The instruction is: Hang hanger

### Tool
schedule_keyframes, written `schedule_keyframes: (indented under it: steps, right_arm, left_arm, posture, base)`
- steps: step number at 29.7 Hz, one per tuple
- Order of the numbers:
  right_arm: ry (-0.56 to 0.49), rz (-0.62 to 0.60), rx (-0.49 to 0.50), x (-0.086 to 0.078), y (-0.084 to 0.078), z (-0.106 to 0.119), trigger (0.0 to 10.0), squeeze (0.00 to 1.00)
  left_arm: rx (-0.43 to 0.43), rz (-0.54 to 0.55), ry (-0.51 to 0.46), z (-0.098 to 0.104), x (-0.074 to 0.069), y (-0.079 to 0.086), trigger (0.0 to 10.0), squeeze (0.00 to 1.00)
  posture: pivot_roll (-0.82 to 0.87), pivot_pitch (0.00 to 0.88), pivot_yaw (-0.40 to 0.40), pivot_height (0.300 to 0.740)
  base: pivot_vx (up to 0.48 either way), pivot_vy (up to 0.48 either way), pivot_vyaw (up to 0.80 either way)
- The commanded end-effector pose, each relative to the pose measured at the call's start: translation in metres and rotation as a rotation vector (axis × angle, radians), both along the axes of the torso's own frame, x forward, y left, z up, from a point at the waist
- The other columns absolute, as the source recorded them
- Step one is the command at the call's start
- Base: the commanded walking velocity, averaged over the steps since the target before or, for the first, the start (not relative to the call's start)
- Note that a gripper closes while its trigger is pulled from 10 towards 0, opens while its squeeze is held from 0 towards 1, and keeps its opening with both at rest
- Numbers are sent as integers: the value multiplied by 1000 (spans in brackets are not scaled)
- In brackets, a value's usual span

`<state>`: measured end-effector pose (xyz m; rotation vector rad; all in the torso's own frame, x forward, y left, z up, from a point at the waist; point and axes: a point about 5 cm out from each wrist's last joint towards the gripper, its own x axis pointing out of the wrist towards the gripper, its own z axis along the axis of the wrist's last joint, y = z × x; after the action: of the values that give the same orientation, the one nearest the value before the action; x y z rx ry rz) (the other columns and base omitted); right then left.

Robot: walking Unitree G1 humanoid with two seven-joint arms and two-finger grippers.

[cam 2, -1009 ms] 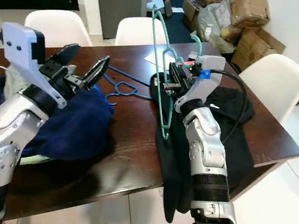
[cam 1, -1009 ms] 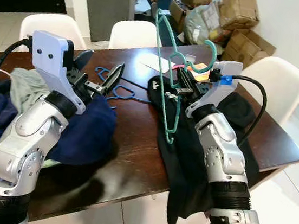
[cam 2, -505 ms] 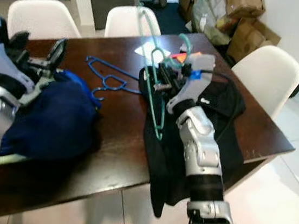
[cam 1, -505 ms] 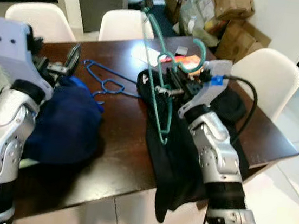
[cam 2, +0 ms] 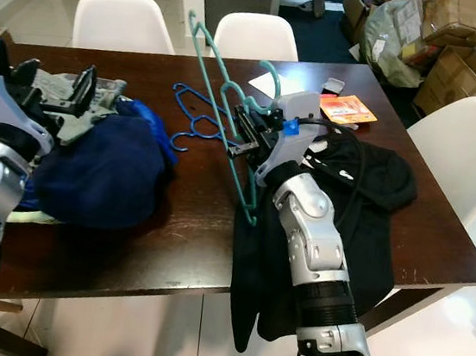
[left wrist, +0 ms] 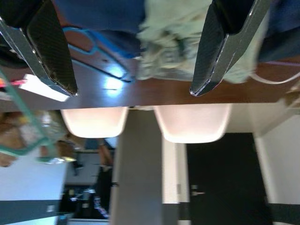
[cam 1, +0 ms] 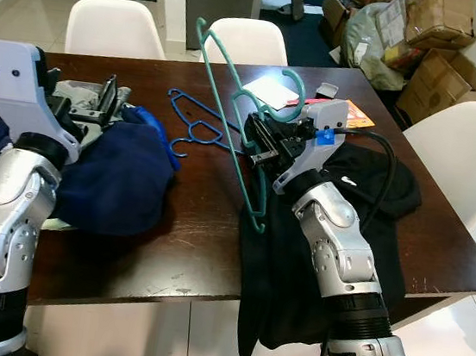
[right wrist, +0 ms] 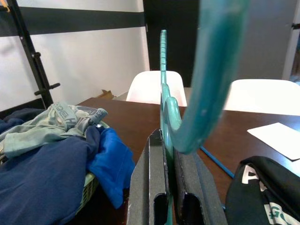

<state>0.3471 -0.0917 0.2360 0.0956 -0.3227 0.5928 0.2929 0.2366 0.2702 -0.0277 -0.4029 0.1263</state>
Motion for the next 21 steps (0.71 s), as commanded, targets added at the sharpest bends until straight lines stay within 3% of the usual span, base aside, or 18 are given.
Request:
schedule_keyframes:
  steps: [1,2,3,5,6,8,9,10,12,13,14,15,17,20,21]
  right_arm:
    - [-4,-9,-12,0,-1,-1,10000,0]
    - [-3,-11,-18,0,-2,-2,10000,0]
    - [-3,-11,-18,0,-2,-2,10000,0]
    - [-4,-13,-26,0,-2,-2,10000,0]
    - [-4,-13,-26,0,-2,-2,10000,0]
    - [-5,-14,-32,0,-3,-2,10000,0]
    - [-5,-14,-32,0,-3,-2,10000,0]
    - [-5,-14,-33,0,-4,-2,10000,0]
    - [-5,-14,-33,0,-4,-2,10000,0]
    - [-5,-12,-37,0,-4,-2,10000,0]
    - [-5,-12,-37,0,-4,-2,10000,0]
    - [-6,-11,-38,0,-4,-2,10000,0]
    - [-7,-9,-35,0,-3,-2,10000,0]
    - [-8,-9,-34,0,-3,-2,10000,0]
    - [-8,-8,-34,0,-3,-2,10000,0]
  left_arm:
    - [13,60,69,-9,1,10,10000,0]
    - [-2,132,167,-22,2,20,10000,0]
    - [-2,132,167,-22,2,20,10000,0]
    - [-12,192,305,-39,1,31,10000,0]
    - [-12,192,305,-39,1,31,10000,0]
    - [110,118,473,-48,-3,35,10000,0]
    - [110,118,473,-48,-3,35,10000,0]
    - [165,90,536,-49,-5,37,10000,0]
    - [165,90,536,-49,-5,37,10000,0]
    - [439,51,721,-55,-20,53,10000,0]
    - [439,51,721,-55,-20,53,10000,0]
    - [538,70,776,-56,-25,61,10000,0]
    - [640,-2,884,-71,-32,64,10000,0]
    - [653,-79,925,-79,-36,57,10000,0]
    - [649,-170,961,-85,-40,47,10000,0]
  posture:
    - [56,109,-28,740]
    - [57,105,-28,740]
    - [57,105,-28,740]
    - [55,104,-25,740]
    - [55,104,-25,740]
    - [60,102,-32,740]
    - [60,102,-32,740]
    - [60,102,-32,740]
    - [60,102,-32,740]
    - [75,98,-28,740]
    - [75,98,-28,740]
    - [75,98,-28,740]
    - [76,95,-26,740]
    - [69,96,-23,740]
    - [69,96,-23,740]
  base:
    - [0,0,0]
    - [0,0,0]
    - [0,0,0]
    - [0,0,0]
    - [0,0,0]
    - [0,0,0]
    - [0,0,0]
    - [0,0,0]
    - [0,0,0]
    - [0,0,0]
    - [0,0,0]
    - [0,0,0]
    - [0,0,0]
    - [0,0,0]
    - [0,0,0]
